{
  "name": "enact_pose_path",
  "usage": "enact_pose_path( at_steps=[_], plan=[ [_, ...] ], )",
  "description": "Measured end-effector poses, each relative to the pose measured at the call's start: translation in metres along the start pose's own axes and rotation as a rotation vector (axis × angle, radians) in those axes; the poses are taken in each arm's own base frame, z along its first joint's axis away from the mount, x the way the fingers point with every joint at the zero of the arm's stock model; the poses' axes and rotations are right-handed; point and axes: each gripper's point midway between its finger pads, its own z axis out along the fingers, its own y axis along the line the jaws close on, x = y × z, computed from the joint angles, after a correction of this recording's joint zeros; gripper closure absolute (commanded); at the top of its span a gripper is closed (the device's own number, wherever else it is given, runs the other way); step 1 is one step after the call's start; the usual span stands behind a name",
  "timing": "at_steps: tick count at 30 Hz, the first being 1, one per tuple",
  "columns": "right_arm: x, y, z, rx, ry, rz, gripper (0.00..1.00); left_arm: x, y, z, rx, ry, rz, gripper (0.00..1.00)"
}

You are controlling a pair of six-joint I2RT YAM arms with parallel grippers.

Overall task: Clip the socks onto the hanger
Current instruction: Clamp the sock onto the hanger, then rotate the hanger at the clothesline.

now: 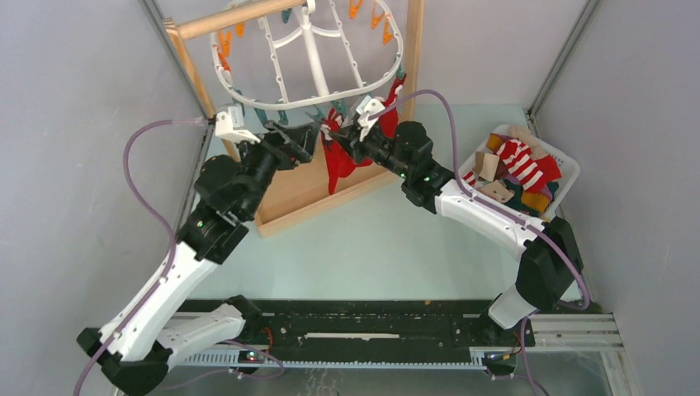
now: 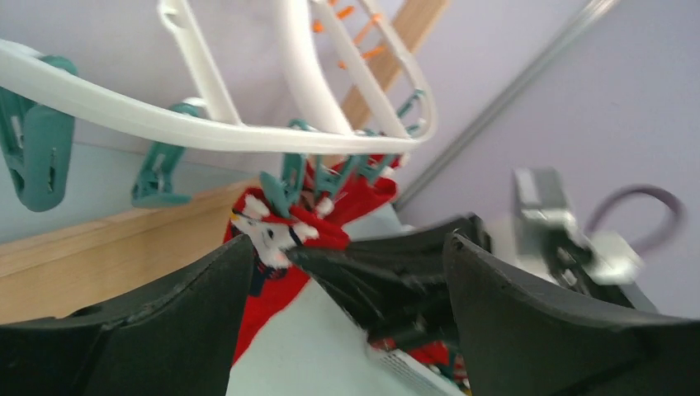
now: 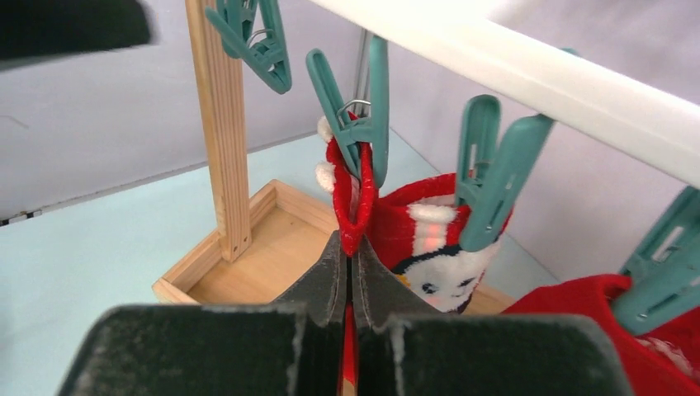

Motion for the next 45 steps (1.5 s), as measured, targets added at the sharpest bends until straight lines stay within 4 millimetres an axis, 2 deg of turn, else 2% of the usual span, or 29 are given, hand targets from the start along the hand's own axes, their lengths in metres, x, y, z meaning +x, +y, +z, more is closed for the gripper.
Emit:
enact_pose_path(
  at_steps=[3,6,11,15,18,22,27,31,41,42,45],
  plan=[
    [-0.002,-0.009,-0.006,-0.012,0.0,0.027,0.97,-0.003,-0.013,-0.023,0.107,0.015,0.012,0.12],
    [-0.007,-0.019,-0.017,-0.031,-0.002,0.054,0.97,0.009,-0.016,-0.042,0.199,0.049,0.081,0.11],
    [-0.022,-0.036,-0.041,-0.036,-0.007,0.08,0.97,0.038,-0.007,-0.068,0.314,0.091,0.247,0.11],
    [-0.026,-0.049,-0.054,-0.019,0.003,0.089,0.97,0.051,0.001,-0.083,0.371,0.083,0.326,0.11],
    [-0.022,-0.062,-0.061,-0.003,0.021,0.1,0.97,0.051,0.001,-0.091,0.405,0.058,0.359,0.11],
    [-0.01,-0.082,-0.071,0.04,0.065,0.127,0.97,0.049,0.001,-0.1,0.429,0.025,0.373,0.12],
    [-0.006,-0.117,-0.075,0.107,0.085,0.147,0.97,0.053,0.006,-0.104,0.432,0.016,0.372,0.12],
    [-0.004,-0.15,-0.073,0.151,0.085,0.165,0.97,0.055,0.008,-0.105,0.431,0.017,0.372,0.12],
    [0.003,-0.207,-0.057,0.164,0.073,0.213,0.95,0.052,0.004,-0.102,0.439,-0.004,0.365,0.12],
    [0.004,-0.212,-0.057,0.165,0.074,0.217,0.93,0.052,0.004,-0.101,0.439,-0.006,0.365,0.12],
    [0.005,-0.22,-0.054,0.152,0.074,0.229,0.75,0.053,0.005,-0.099,0.435,-0.007,0.364,0.12]
  ],
)
